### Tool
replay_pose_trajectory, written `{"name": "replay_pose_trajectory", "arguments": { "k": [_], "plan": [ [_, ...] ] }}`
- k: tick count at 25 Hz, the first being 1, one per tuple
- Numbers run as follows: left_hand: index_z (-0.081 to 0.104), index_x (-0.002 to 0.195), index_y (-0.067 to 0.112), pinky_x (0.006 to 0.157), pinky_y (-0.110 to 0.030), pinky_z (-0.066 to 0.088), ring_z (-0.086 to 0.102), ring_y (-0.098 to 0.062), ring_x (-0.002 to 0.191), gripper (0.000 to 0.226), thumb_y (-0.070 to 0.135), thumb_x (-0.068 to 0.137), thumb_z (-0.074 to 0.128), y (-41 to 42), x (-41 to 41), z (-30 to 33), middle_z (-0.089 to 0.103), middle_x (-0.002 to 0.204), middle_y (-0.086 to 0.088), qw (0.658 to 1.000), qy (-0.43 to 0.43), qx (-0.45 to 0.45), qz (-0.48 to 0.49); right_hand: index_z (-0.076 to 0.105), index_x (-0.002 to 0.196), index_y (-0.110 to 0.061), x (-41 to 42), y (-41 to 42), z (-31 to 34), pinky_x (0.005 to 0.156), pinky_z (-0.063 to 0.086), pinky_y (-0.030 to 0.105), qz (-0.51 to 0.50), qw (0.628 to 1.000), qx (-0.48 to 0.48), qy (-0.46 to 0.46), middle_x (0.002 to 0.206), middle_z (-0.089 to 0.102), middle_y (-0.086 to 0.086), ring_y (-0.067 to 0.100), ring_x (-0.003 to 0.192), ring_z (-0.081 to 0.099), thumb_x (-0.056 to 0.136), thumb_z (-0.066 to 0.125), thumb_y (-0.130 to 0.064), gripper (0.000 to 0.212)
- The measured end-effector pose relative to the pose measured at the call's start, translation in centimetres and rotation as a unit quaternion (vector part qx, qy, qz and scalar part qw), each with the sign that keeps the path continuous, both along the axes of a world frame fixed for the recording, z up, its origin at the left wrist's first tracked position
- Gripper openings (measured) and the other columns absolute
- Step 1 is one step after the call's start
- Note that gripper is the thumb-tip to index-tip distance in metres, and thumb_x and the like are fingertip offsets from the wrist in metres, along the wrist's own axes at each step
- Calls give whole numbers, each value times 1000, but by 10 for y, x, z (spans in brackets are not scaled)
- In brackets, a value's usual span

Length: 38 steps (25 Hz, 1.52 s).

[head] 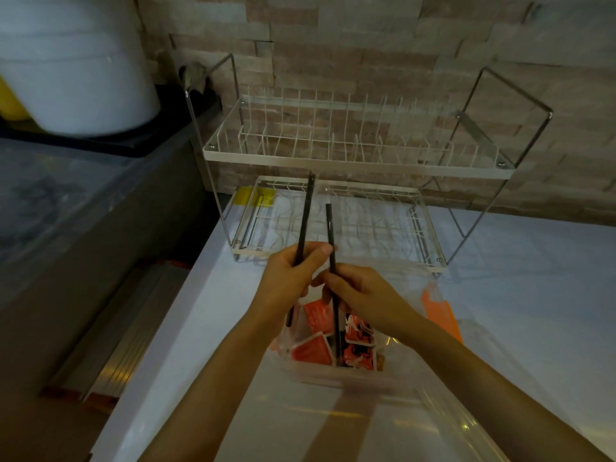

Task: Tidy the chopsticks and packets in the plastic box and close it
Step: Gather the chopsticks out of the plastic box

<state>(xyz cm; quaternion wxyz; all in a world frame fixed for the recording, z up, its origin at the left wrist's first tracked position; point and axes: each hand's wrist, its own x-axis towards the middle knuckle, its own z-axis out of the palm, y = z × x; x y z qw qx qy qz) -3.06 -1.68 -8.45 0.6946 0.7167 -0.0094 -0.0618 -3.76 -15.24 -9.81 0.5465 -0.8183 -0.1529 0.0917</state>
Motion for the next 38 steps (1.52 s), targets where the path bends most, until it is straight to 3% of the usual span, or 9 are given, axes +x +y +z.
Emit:
{"name": "replay_pose_trajectory", "arguments": {
  "k": [4,9,13,18,22,25,27,33,38],
  "plan": [
    [65,87,21,40,-11,33,37,-2,39,12,23,88,53,6,4,-2,42,41,15,997,1,-61,41,60,79,-31,-2,0,-4,48,38,4,12,999,-41,-9,54,60,-18,-5,46,49,94,43,-23,24],
    [63,88,23,54,-17,38,44,-6,64,14,27,89,50,9,9,-5,55,81,5,991,6,-118,64,54,69,-28,-8,0,-10,55,40,7,27,996,-85,-15,53,57,-17,-8,51,51,95,42,-24,29],
    [62,81,22,60,-22,39,48,-7,64,28,31,94,38,1,3,-11,56,75,5,994,3,-104,14,65,88,-10,-3,2,-8,60,43,15,31,997,-71,-16,62,60,-12,4,58,56,95,41,-25,29],
    [53,73,22,66,-22,40,52,-6,62,32,30,96,32,5,7,-11,54,57,9,990,10,-137,30,62,85,-33,7,-27,-2,48,46,6,44,989,-134,41,74,65,-16,-7,58,61,95,40,-27,25],
    [52,74,18,60,-20,50,54,-7,55,31,29,96,33,5,8,-15,53,52,8,980,36,-193,1,60,113,-14,17,-50,-15,82,51,30,107,902,-417,-17,113,66,5,20,99,62,93,44,-19,26],
    [52,75,18,57,-18,49,52,-6,52,30,29,96,33,5,8,-17,52,50,8,981,33,-192,-8,55,120,-9,19,-43,-28,86,47,38,148,811,-564,-37,125,55,11,29,109,55,90,46,-6,31],
    [52,75,19,56,-17,48,52,-5,51,30,29,96,34,5,8,-19,52,50,9,982,28,-185,-10,54,119,-9,22,-36,-30,82,47,38,155,782,-599,-73,123,55,11,29,108,55,89,45,-3,32],
    [52,74,18,55,-17,46,51,-3,48,31,28,96,33,10,9,-19,53,47,9,983,28,-181,2,54,119,-9,23,-23,-39,86,47,40,235,784,-568,-88,119,57,13,30,107,56,92,42,-20,32],
    [52,76,18,54,-15,48,52,-4,49,31,28,96,32,13,10,-16,53,47,9,984,25,-179,2,52,121,-9,28,-11,-65,95,44,38,297,721,-612,-132,123,56,10,25,113,49,90,47,-18,33]
  ]
}}
